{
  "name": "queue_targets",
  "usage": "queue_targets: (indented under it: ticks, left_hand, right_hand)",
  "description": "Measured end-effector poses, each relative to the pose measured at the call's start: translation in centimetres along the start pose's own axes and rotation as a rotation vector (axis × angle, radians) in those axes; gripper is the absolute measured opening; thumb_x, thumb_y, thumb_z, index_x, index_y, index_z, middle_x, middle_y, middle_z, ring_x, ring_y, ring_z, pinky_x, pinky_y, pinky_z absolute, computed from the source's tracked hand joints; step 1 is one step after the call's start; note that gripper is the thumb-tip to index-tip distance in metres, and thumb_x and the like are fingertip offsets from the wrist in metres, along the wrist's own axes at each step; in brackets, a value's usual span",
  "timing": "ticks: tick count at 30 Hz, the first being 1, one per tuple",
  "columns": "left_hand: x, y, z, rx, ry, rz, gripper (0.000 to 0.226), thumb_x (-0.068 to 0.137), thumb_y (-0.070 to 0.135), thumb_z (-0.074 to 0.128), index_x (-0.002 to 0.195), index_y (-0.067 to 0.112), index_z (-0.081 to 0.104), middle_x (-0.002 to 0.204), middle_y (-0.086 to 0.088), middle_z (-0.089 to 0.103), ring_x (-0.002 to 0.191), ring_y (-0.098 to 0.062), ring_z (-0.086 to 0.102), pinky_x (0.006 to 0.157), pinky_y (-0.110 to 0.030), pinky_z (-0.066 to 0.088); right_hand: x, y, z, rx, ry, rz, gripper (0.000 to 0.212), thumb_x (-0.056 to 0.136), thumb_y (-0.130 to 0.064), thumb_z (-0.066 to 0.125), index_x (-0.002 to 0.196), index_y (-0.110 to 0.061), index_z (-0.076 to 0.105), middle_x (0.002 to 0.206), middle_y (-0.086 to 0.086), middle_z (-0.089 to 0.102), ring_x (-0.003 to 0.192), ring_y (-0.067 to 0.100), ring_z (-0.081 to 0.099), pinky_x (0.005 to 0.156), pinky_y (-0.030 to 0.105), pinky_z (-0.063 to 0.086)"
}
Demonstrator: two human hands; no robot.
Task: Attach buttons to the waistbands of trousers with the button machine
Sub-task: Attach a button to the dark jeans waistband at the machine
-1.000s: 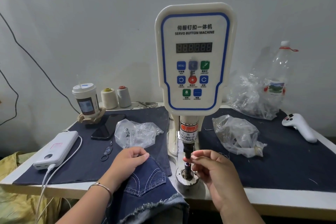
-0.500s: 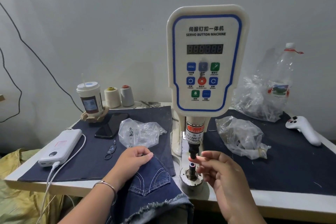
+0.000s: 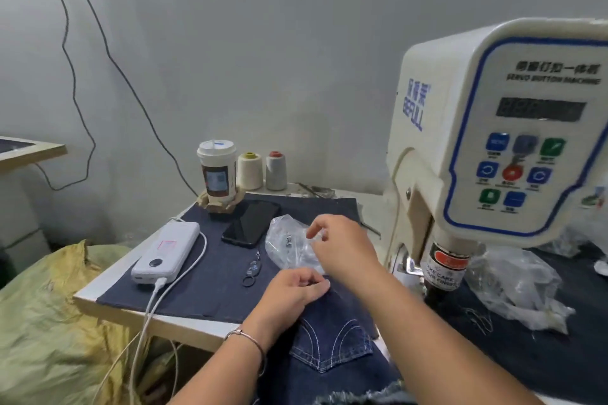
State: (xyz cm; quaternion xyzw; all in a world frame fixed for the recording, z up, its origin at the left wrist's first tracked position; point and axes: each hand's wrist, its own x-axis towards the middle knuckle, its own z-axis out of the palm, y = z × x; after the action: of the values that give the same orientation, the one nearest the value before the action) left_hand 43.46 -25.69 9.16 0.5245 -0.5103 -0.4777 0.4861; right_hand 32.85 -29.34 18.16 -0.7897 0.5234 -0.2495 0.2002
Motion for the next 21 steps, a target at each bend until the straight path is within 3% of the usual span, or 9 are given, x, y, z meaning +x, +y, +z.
queue_targets:
  ticks: [3,6,8,10,12,15,18,21]
  left_hand:
    - [-0.3,0.1,-0.8,-0.119,0.003,-0.020,0.010,0.086,0.010,0.071,0.078,0.006,0.066,0.081,-0.013,0.062,0.080,-0.022,0.054,0.076,-0.031,0.044]
    - [-0.3,0.0,-1.0,-0.123,0.001,-0.004,0.013,0.077,0.020,0.072,0.077,0.009,0.066,0.079,-0.011,0.063,0.078,-0.020,0.055,0.077,-0.033,0.044]
    - [-0.1,-0.3,-0.8,-0.110,0.004,0.019,0.011,0.085,0.012,0.072,0.077,0.008,0.066,0.080,-0.011,0.064,0.079,-0.019,0.055,0.078,-0.033,0.044]
    - [-0.1,-0.7,-0.6,-0.129,0.013,0.043,0.015,0.090,0.006,0.068,0.076,0.003,0.065,0.079,-0.011,0.063,0.078,-0.017,0.053,0.076,-0.031,0.043]
    - [-0.3,-1.3,-0.4,-0.166,0.035,0.078,0.021,0.090,0.011,0.069,0.080,-0.007,0.064,0.082,-0.017,0.064,0.081,-0.017,0.053,0.077,-0.034,0.041]
    - [-0.2,-1.4,-0.4,-0.165,0.052,0.116,0.022,0.087,0.016,0.069,0.089,-0.006,0.068,0.094,-0.026,0.070,0.086,-0.019,0.060,0.083,-0.038,0.046]
    - [-0.1,-1.4,-0.5,-0.172,0.042,0.142,0.013,0.088,0.005,0.063,0.095,-0.003,0.071,0.104,-0.025,0.071,0.093,-0.023,0.065,0.092,-0.048,0.050]
    - [0.0,-1.6,-0.5,-0.179,0.046,0.152,0.017,0.085,0.005,0.062,0.095,-0.007,0.068,0.106,-0.029,0.069,0.090,-0.019,0.060,0.090,-0.045,0.050]
  right_hand:
    - [4.6,-0.4,2.2,-0.237,-0.159,0.000,0.035,0.091,-0.005,0.044,0.108,-0.027,0.066,0.125,0.003,0.056,0.106,0.024,0.058,0.079,0.032,0.046]
    - [7.1,-0.3,4.6,-0.397,-0.258,-0.003,0.039,0.090,-0.005,0.048,0.121,-0.023,0.064,0.131,0.006,0.052,0.116,0.028,0.055,0.094,0.037,0.048]
    - [8.4,0.0,6.1,-0.459,-0.235,0.008,0.039,0.090,-0.008,0.053,0.126,-0.019,0.060,0.130,0.006,0.054,0.116,0.027,0.055,0.090,0.033,0.046]
    - [9.3,0.4,7.1,-0.473,-0.190,0.044,0.032,0.088,-0.007,0.056,0.117,-0.016,0.063,0.122,0.005,0.058,0.107,0.027,0.058,0.079,0.030,0.044]
    - [10.0,0.8,8.1,-0.462,-0.169,0.070,0.020,0.084,-0.003,0.056,0.096,-0.018,0.063,0.111,0.006,0.061,0.090,0.026,0.054,0.069,0.027,0.040]
    - [10.6,1.0,9.0,-0.406,-0.177,0.085,0.023,0.080,-0.006,0.055,0.090,-0.022,0.068,0.111,0.007,0.063,0.095,0.027,0.058,0.071,0.029,0.042]
    - [10.9,1.0,9.6,-0.389,-0.193,0.087,0.023,0.079,-0.004,0.051,0.063,-0.020,0.051,0.110,0.010,0.062,0.094,0.029,0.058,0.068,0.030,0.039]
    - [11.1,1.2,10.0,-0.347,-0.179,0.093,0.031,0.078,-0.003,0.053,0.055,-0.022,0.043,0.099,0.007,0.060,0.081,0.025,0.048,0.066,0.029,0.037]
